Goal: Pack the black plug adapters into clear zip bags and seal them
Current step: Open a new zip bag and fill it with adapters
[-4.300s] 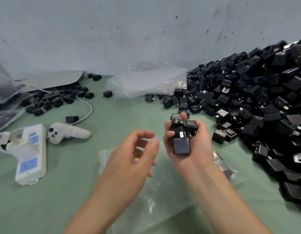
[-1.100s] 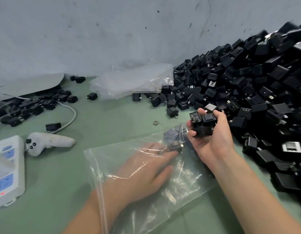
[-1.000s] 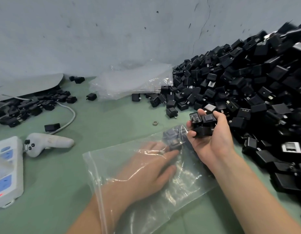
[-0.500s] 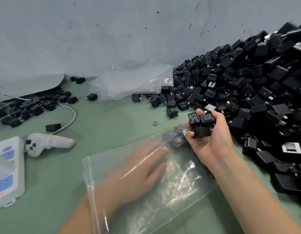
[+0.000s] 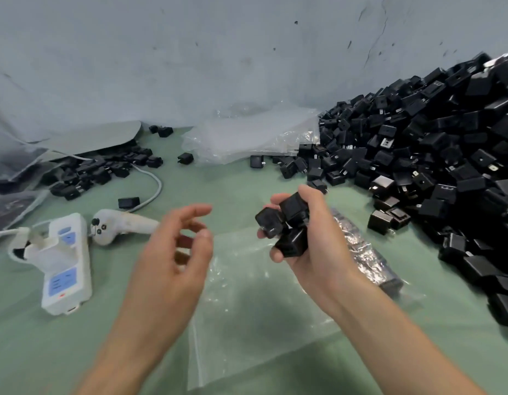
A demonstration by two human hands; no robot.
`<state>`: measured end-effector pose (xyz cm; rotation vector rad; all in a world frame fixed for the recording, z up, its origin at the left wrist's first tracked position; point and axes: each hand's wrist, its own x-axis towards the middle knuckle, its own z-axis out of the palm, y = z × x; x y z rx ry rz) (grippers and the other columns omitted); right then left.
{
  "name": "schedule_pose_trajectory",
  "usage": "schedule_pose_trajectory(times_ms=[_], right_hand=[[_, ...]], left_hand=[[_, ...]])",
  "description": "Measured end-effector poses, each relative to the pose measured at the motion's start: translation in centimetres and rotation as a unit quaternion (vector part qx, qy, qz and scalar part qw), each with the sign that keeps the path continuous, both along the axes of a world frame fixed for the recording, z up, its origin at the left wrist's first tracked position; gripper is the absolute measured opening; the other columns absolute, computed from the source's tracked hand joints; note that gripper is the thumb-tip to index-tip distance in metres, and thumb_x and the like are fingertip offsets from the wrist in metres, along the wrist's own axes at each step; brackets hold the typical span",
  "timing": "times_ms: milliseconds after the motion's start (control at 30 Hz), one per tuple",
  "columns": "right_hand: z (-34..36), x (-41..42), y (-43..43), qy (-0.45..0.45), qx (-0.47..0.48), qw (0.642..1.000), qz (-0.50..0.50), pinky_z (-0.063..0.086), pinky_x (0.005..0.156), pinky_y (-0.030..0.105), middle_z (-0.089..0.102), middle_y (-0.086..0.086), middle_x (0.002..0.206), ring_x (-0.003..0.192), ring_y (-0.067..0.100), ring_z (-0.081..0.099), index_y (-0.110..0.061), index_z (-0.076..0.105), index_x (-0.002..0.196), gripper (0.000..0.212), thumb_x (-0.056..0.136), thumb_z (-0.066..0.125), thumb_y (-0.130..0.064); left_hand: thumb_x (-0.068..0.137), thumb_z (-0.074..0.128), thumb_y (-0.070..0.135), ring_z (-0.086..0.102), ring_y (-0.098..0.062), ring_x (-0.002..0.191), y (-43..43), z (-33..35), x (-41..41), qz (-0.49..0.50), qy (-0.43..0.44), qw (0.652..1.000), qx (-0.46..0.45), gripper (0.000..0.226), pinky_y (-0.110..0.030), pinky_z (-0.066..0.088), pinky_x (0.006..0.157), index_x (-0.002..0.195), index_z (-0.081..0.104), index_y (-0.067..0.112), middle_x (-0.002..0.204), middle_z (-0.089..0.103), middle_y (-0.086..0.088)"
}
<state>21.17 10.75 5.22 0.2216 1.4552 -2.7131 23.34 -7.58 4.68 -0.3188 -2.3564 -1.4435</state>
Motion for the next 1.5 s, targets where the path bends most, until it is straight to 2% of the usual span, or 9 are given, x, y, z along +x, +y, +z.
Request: schedule_pose_trajectory(times_ms=[133,300,433,700,933,1000,1167,1367,1500], right_hand=[[0.2,1.5,-2.8,-0.009,-0.012,1.000,0.028,0.045,0.063,0.039,0.069,0.009,0.074,0.072,0.030,0.062,-0.019,0.069,0.077,0.039,0.098,0.048,-0.044],[0.5,2.3,-2.9,0.026,0.114,0.992,0.040,0.040,0.039,0.027,0.072,0.010,0.084,0.059,0.028,0.064,-0.017,0.067,0.083,0.035,0.098,0.048,-0.041],[0.6,1.6,-2.3,0.019,0.150,0.988,0.016,0.029,0.037,0.022,0.067,0.002,0.075,0.045,0.019,0.054,-0.014,0.063,0.088,0.028,0.100,0.048,-0.035],[0.2,-0.2,1.8,-0.033,0.134,0.984,-0.116,0.030,0.036,0.025,0.057,-0.003,0.065,0.044,0.015,0.047,-0.016,0.061,0.086,0.023,0.097,0.047,-0.031],[-1.4,0.2,0.8,0.011,0.252,0.965,-0.072,0.030,0.039,0.026,0.060,-0.001,0.076,0.048,0.016,0.051,-0.017,0.066,0.089,0.020,0.097,0.050,-0.027],[-1.7,0.5,0.4,0.081,0.368,0.926,-0.037,0.035,0.046,0.020,0.061,-0.005,0.079,0.056,0.011,0.055,-0.024,0.068,0.090,0.018,0.097,0.053,-0.031],[-1.6,1.4,-0.9,0.224,0.678,0.697,0.065,0.048,0.082,0.030,0.056,-0.018,0.103,0.089,0.006,0.059,-0.038,0.067,0.102,0.018,0.093,0.052,-0.043],[-1.3,2.6,-4.2,0.216,0.750,0.611,0.136,0.037,0.067,0.034,0.049,-0.015,0.097,0.084,0.014,0.057,-0.040,0.059,0.103,0.060,0.075,0.038,-0.088],[-1.6,3.0,-5.4,0.215,0.772,0.585,0.125,0.032,0.065,0.036,0.045,-0.008,0.094,0.084,0.026,0.060,-0.029,0.057,0.101,0.043,0.089,0.048,-0.069]], left_hand=[[0.088,0.057,0.047,0.067,-0.013,0.089,2.7,-1.1,0.8,-0.090,0.009,0.995,-0.041,0.038,-0.023,0.051,0.074,0.126,0.053,0.049,0.107,0.056,0.011],[0.080,0.066,0.054,0.063,-0.010,0.103,1.4,-1.0,1.4,-0.077,0.042,0.996,-0.030,0.029,-0.018,0.048,0.075,0.105,0.051,0.049,0.114,0.064,0.013],[0.077,0.071,0.058,0.067,-0.013,0.076,-2.8,-0.8,0.5,0.008,-0.004,0.996,0.091,0.029,-0.027,0.053,0.061,0.092,0.050,0.043,0.092,0.074,0.005],[0.091,0.059,0.055,0.053,-0.002,0.102,-7.6,-4.8,1.3,0.039,-0.064,0.960,-0.270,0.037,-0.030,0.039,0.094,0.126,0.049,0.050,0.107,0.059,0.025],[0.086,0.067,0.037,0.051,-0.005,0.109,-4.4,-5.8,1.0,0.008,-0.017,0.972,-0.235,0.037,-0.011,0.028,0.097,0.123,0.062,0.036,0.116,0.058,0.026],[0.090,0.067,0.044,0.053,-0.007,0.109,-3.9,-6.0,1.0,-0.034,-0.010,0.961,-0.273,0.036,-0.019,0.032,0.095,0.122,0.064,0.031,0.116,0.060,0.021],[0.083,0.052,0.072,0.042,0.007,0.120,-6.2,-5.5,1.6,-0.082,-0.027,0.953,-0.290,0.058,-0.012,0.025,0.102,0.128,0.059,0.037,0.124,0.053,0.029],[0.086,0.045,0.052,0.049,-0.005,0.096,-5.5,-4.7,0.9,-0.107,-0.021,0.937,-0.331,0.033,-0.029,0.036,0.087,0.095,0.066,0.028,0.096,0.055,0.020],[0.081,0.041,0.037,0.049,-0.012,0.084,-4.0,-4.3,0.3,-0.111,-0.018,0.928,-0.354,0.025,-0.029,0.035,0.078,0.080,0.059,0.020,0.085,0.054,0.012]])
